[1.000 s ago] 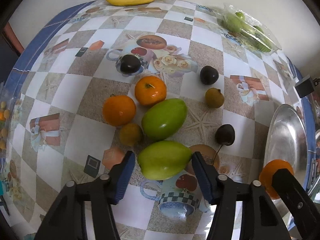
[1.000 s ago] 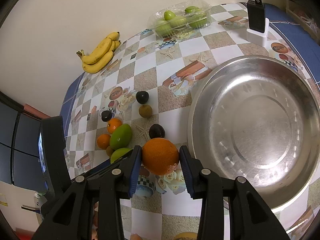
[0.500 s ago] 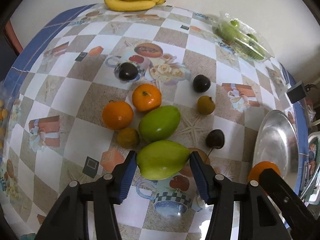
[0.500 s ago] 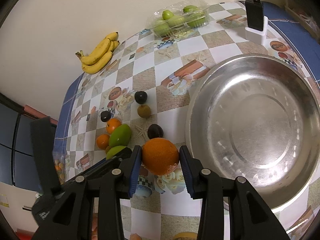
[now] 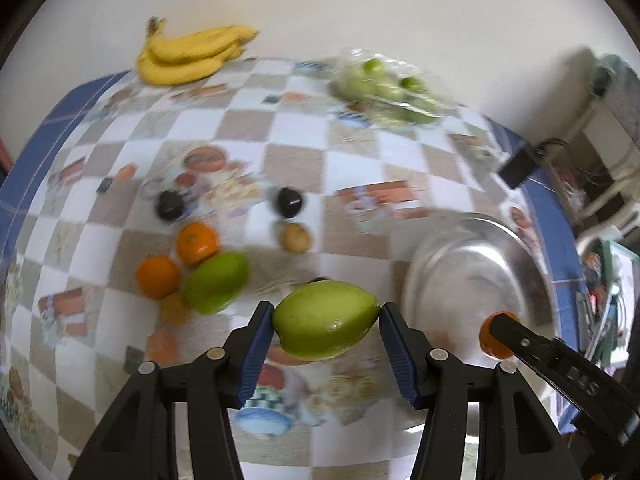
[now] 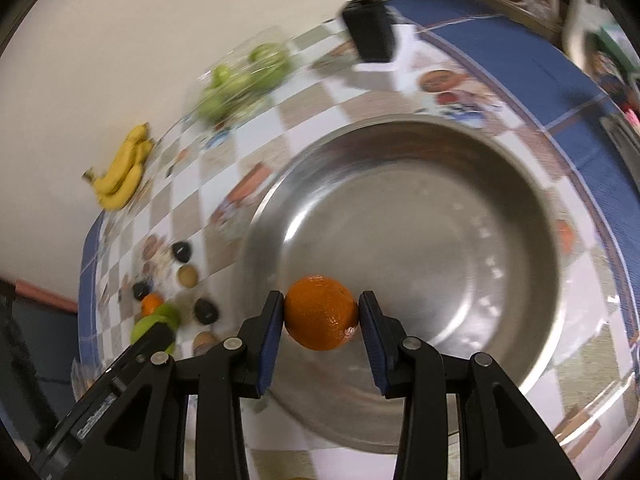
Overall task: Organize fruits
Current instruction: 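Carry the orange with the right tool while the left tool carries the mango into the basin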
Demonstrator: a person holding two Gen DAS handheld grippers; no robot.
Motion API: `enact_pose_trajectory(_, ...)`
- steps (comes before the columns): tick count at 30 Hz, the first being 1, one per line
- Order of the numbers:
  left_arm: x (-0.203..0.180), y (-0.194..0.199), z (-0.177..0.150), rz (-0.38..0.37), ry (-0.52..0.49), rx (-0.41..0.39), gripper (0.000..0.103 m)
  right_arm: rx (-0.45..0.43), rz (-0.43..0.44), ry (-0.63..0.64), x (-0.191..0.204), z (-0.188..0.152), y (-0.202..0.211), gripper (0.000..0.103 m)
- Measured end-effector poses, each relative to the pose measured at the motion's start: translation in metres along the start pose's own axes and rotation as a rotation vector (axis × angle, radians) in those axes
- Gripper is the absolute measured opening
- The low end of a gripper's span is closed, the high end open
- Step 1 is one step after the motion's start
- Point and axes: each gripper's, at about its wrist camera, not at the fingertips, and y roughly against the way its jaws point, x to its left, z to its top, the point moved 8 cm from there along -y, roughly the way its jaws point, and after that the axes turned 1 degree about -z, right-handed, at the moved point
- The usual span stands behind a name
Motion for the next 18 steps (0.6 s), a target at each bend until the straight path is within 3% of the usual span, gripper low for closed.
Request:
enact_pose_trajectory(11,-0.073,-0.016,-0.007,-0.054,-0.209,-0.028,0.057,-0.049,-0.090,-0.097,-0.055,0.017,0.011,0.040)
enact_pose_trajectory(18,-0.088,-0.035,-0.016,-0.045,-0.265,-0.009,0.057,-0.026,-0.105,-0.117,-0.067,0.015,0.002,0.040)
